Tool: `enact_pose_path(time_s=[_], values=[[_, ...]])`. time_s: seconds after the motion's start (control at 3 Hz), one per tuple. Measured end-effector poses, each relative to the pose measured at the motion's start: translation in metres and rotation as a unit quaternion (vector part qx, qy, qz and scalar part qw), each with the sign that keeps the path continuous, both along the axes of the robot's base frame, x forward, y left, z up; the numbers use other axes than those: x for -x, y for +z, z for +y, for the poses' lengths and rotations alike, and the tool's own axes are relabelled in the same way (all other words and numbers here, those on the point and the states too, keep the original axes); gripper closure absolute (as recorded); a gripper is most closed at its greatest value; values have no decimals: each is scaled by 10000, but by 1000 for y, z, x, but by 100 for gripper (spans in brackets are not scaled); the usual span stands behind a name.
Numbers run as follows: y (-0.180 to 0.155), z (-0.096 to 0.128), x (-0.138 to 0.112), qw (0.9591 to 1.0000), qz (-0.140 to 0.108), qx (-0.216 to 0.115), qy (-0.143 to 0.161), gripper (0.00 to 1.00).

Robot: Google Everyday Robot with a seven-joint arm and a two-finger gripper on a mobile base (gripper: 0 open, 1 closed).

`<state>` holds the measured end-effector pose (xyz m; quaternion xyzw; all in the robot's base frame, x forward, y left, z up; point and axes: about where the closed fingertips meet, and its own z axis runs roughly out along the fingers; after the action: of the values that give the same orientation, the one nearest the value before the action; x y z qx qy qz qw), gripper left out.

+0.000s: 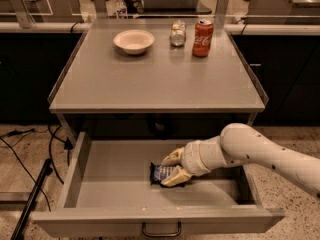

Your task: Place rxbar blueberry into top drawer

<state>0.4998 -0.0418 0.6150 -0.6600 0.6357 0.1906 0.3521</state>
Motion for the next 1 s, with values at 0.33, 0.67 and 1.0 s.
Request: enact_pose_path(time_s=[0.33,0.67,1.0], values=[[0,0,0,10000,0,0,0,53],[0,0,0,10000,0,0,1,28],[0,0,0,10000,1,0,1,0]])
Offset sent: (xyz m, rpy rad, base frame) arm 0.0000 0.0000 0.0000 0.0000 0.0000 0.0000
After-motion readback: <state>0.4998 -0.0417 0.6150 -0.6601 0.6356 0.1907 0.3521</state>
